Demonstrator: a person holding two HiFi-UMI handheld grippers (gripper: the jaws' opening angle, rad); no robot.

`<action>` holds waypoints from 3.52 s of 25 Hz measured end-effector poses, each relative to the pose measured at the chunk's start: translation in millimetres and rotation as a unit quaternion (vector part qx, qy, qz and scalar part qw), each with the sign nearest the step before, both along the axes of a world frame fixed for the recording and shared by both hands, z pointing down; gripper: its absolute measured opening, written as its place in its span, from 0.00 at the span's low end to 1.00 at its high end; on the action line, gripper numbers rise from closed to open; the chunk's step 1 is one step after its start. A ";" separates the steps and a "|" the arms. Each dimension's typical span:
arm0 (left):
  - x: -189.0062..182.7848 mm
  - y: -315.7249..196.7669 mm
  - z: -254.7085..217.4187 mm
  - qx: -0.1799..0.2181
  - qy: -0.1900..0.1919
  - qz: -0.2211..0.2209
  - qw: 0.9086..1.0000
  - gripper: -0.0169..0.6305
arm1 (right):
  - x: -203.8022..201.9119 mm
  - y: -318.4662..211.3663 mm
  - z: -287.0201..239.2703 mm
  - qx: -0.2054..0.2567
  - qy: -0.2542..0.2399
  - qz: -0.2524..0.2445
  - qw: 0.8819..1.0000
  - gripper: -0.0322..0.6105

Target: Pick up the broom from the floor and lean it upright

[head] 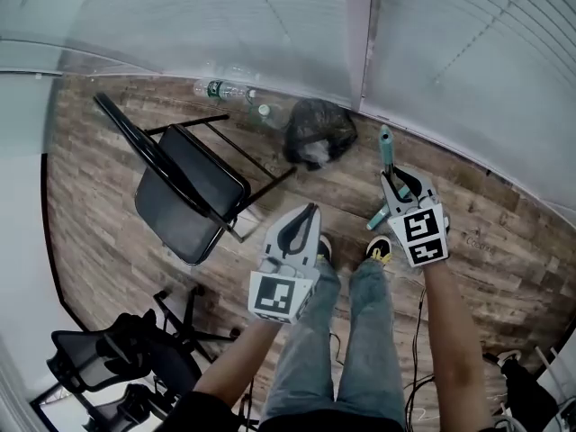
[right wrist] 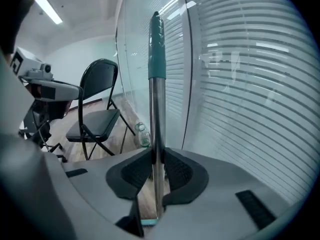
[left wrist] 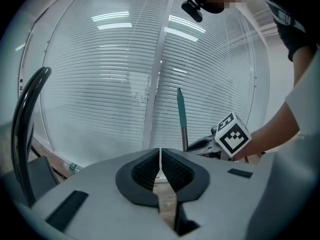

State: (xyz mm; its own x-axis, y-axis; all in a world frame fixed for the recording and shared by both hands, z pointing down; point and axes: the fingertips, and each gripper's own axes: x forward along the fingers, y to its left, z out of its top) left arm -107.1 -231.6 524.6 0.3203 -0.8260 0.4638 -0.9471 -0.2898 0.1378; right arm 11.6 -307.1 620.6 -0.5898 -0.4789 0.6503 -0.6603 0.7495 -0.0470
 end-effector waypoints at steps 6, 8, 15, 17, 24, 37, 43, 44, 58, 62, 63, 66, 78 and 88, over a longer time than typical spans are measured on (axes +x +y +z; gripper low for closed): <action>28.5 4.5 -22.6 0.003 -0.004 0.021 1.000 0.06 | 35.4 -7.1 -23.2 -0.006 -0.026 0.079 0.997 0.18; 35.2 3.0 -26.1 0.009 -0.001 0.027 1.000 0.06 | 42.6 -15.0 -26.1 -0.007 -0.029 0.101 0.994 0.18; 46.3 -9.1 -32.7 0.011 -0.019 0.042 0.999 0.06 | 55.8 -37.8 -28.0 -0.012 -0.013 0.169 0.985 0.18; 45.6 -15.6 -35.1 0.019 -0.015 0.040 0.999 0.06 | 52.7 -42.7 -26.4 -0.013 -0.010 0.178 0.984 0.18; 35.6 -35.9 -33.8 0.018 -0.010 0.021 1.000 0.06 | 41.5 -73.9 -13.6 -0.026 -0.019 0.200 0.979 0.18; 16.8 -57.6 -15.3 -0.005 -0.026 0.009 1.000 0.06 | 28.0 -122.4 1.0 -0.026 -0.024 0.204 0.978 0.18; 11.8 -62.2 -12.9 -0.003 -0.032 0.006 0.999 0.06 | 27.8 -134.3 4.4 -0.025 -0.025 0.206 0.978 0.18; 11.6 -63.9 -13.2 -0.005 -0.032 0.004 0.999 0.06 | 27.6 -135.2 5.4 -0.025 -0.025 0.205 0.978 0.18; 16.3 -73.0 -9.2 -0.007 -0.032 0.007 0.999 0.06 | 28.0 -145.3 9.0 -0.029 -0.032 0.198 0.979 0.18; 18.4 -72.6 -9.0 -0.008 -0.032 0.007 0.999 0.06 | 28.8 -143.4 7.3 -0.029 -0.038 0.194 0.980 0.18; 18.6 -72.9 -8.4 -0.008 -0.032 0.007 0.999 0.06 | 28.5 -143.0 7.2 -0.029 -0.040 0.191 0.980 0.19; 19.9 -72.5 -7.6 -0.009 -0.033 0.009 0.999 0.06 | 25.5 -142.1 6.5 -0.030 -0.048 0.183 0.981 0.25; 28.3 -69.4 -7.3 -0.005 -0.035 0.015 0.999 0.06 | 32.7 -138.2 4.6 -0.029 -0.053 0.179 0.982 0.29; 30.6 -62.7 -7.5 -0.008 -0.037 0.013 0.999 0.06 | 41.7 -127.6 -2.4 -0.015 -0.046 0.177 0.983 0.31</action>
State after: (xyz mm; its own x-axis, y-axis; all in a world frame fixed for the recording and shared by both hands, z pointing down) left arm -76.5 -294.3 517.1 0.3058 -0.8104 0.4997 -0.9470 -0.3129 0.0720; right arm 53.3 -434.6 618.2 -0.4462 -0.6459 0.6195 -0.8717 0.4703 -0.1376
